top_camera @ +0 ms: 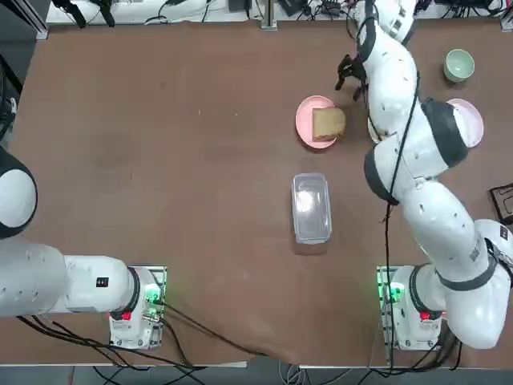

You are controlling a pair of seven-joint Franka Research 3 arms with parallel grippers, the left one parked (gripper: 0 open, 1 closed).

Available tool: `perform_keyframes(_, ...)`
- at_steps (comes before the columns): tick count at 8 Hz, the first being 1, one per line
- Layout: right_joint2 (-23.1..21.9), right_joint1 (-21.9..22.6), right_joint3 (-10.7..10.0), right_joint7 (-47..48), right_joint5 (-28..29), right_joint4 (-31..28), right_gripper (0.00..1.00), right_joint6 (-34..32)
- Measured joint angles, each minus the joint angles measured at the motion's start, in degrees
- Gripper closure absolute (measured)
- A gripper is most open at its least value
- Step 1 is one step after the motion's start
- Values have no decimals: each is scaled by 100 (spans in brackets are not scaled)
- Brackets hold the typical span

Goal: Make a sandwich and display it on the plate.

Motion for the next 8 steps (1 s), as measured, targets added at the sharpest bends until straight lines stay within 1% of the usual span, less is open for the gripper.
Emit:
perform_keyframes(1,-195,-65,262,171,-276,1,0,134)
perform_keyframes(2,-392,-196,475,235,-519,2,0,162)
perform_keyframes(3,-618,-412,728,242,-798,5,0,179)
perform_keyframes(5,-1045,-906,1383,243,-1306,-39,0,391)
perform_keyframes(6,-1211,-1108,1710,245,-1411,-127,0,576)
perform_keyframes(7,-1320,-1267,1976,245,-1449,-213,0,692)
perform_keyframes(8,-1401,-1423,2207,245,-1605,-259,0,734)
